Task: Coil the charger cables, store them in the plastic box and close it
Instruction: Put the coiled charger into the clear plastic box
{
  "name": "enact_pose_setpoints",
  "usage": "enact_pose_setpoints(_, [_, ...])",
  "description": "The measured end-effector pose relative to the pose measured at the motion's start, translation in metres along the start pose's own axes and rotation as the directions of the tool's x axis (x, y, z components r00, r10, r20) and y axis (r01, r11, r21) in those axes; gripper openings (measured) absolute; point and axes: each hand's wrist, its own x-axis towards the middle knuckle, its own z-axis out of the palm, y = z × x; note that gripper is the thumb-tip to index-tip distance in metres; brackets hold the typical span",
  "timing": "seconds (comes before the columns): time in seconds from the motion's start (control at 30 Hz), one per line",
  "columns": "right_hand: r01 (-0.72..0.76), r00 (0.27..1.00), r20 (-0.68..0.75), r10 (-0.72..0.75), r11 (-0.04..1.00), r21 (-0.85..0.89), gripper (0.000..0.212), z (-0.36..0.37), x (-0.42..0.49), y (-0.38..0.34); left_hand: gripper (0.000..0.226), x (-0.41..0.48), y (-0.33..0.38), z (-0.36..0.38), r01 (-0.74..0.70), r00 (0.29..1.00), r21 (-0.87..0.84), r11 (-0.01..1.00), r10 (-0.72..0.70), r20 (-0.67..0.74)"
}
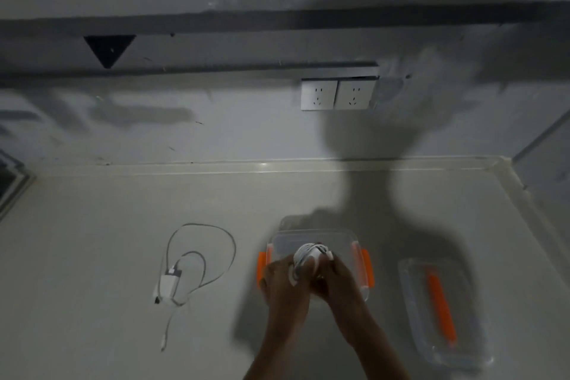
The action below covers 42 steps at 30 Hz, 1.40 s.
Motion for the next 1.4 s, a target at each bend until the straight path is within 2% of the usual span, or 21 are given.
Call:
enact_pose_setpoints(0.07, [-0.004,1.000,-0.016,0.002,0.989,-0.151,0.031,-0.014,0.031,-0.002,0.055,0.015,-0.016,0.003,0.123,0.992,0.126,0.984,-0.126,0.023])
enact_pose_setpoints(0.13, [-0.033,0.999,-0.018,0.028,0.928,-0.371,0.029,-0.019,0.067,0.007,0.062,0.031,-0.033,0.001,0.182,0.982,0.180,0.967,-0.170,-0.081])
enact_pose_setpoints(0.2, [-0.078,0.996,-0.011,0.093,0.768,-0.636,0.030,-0.020,0.101,0.033,0.067,0.042,-0.041,-0.007,0.186,0.975,0.205,0.961,-0.155,-0.160])
enact_pose_setpoints(0.23, [-0.058,0.997,-0.012,0.077,0.636,-0.770,0.033,-0.018,0.110,0.043,0.061,0.047,-0.046,-0.010,0.206,0.973,0.228,0.952,-0.176,-0.148])
enact_pose_setpoints(0.3, [-0.042,0.997,-0.011,0.074,0.432,-0.901,0.034,-0.010,0.117,0.065,0.046,0.055,-0.056,-0.011,0.242,0.970,0.291,0.926,-0.235,-0.058])
enact_pose_setpoints(0.37, [0.038,0.999,0.044,0.018,0.262,-0.964,0.035,0.001,0.114,0.082,0.046,0.060,-0.065,-0.010,0.192,0.974,0.339,0.921,-0.222,0.053])
enact_pose_setpoints(0.43, [0.024,1.000,0.025,0.015,0.077,-0.997,0.044,0.016,0.116,0.099,0.053,0.064,-0.073,-0.008,0.112,0.971,0.339,0.934,-0.176,0.164])
enact_pose_setpoints(0.47, [0.036,0.999,0.036,-0.007,0.086,-0.996,0.053,0.021,0.122,0.105,0.058,0.064,-0.077,-0.008,0.073,0.966,0.333,0.940,-0.150,0.211])
enact_pose_setpoints(0.53, [0.139,0.989,0.140,-0.042,-0.027,-0.990,0.064,0.025,0.129,0.117,0.070,0.068,-0.086,-0.008,0.009,0.951,0.327,0.945,-0.109,0.290])
enact_pose_setpoints(0.67, [0.190,0.976,0.213,-0.055,-0.282,-0.940,0.049,0.037,0.135,0.104,0.079,0.075,-0.115,-0.002,-0.100,0.939,0.368,0.924,-0.034,0.342])
enact_pose_setpoints(0.77, [0.287,0.923,0.371,-0.105,-0.456,-0.842,0.038,0.041,0.136,0.099,0.080,0.073,-0.121,0.000,-0.116,0.940,0.323,0.939,-0.001,0.341])
enact_pose_setpoints(0.83, [0.369,0.872,0.480,-0.100,-0.511,-0.777,0.029,0.039,0.141,0.104,0.078,0.073,-0.124,0.000,-0.132,0.944,0.287,0.949,0.032,0.328])
enact_pose_setpoints(0.9, [0.404,0.848,0.521,-0.093,-0.521,-0.752,0.029,0.035,0.144,0.104,0.079,0.074,-0.126,0.000,-0.136,0.948,0.263,0.955,0.049,0.313])
enact_pose_setpoints(0.97, [0.389,0.870,0.490,-0.062,-0.524,-0.758,0.046,0.032,0.144,0.102,0.079,0.076,-0.126,0.000,-0.127,0.950,0.241,0.962,0.048,0.310])
enact_pose_setpoints(1.07, [0.415,0.894,0.447,0.023,-0.418,-0.808,0.032,0.024,0.146,0.104,0.077,0.076,-0.129,-0.001,-0.121,0.952,0.229,0.966,0.048,0.302])
enact_pose_setpoints(1.1, [0.452,0.883,0.467,0.049,-0.358,-0.817,0.036,0.020,0.149,0.106,0.078,0.076,-0.129,-0.002,-0.121,0.953,0.229,0.966,0.048,0.299])
enact_pose_setpoints(1.17, [0.496,0.868,0.495,0.026,-0.096,-0.863,0.052,0.008,0.154,0.110,0.078,0.077,-0.128,-0.002,-0.125,0.953,0.212,0.969,0.058,0.298])
enact_pose_setpoints(1.23, [0.434,0.901,0.431,-0.060,0.180,-0.883,0.037,-0.001,0.145,0.099,0.076,0.076,-0.124,-0.004,-0.113,0.955,0.218,0.969,0.046,0.293])
enact_pose_setpoints(1.3, [0.224,0.971,0.162,-0.174,0.445,-0.867,0.021,-0.006,0.140,0.090,0.074,0.076,-0.117,-0.005,-0.103,0.958,0.216,0.971,0.038,0.285])
enact_pose_setpoints(1.37, [-0.037,0.996,-0.082,-0.047,0.611,-0.791,0.022,-0.011,0.142,0.084,0.072,0.077,-0.113,-0.008,-0.100,0.959,0.211,0.972,0.037,0.281])
enact_pose_setpoints(1.4, [-0.160,0.987,-0.121,0.106,0.621,-0.767,0.029,-0.012,0.143,0.082,0.070,0.078,-0.113,-0.007,-0.100,0.958,0.206,0.973,0.038,0.285])
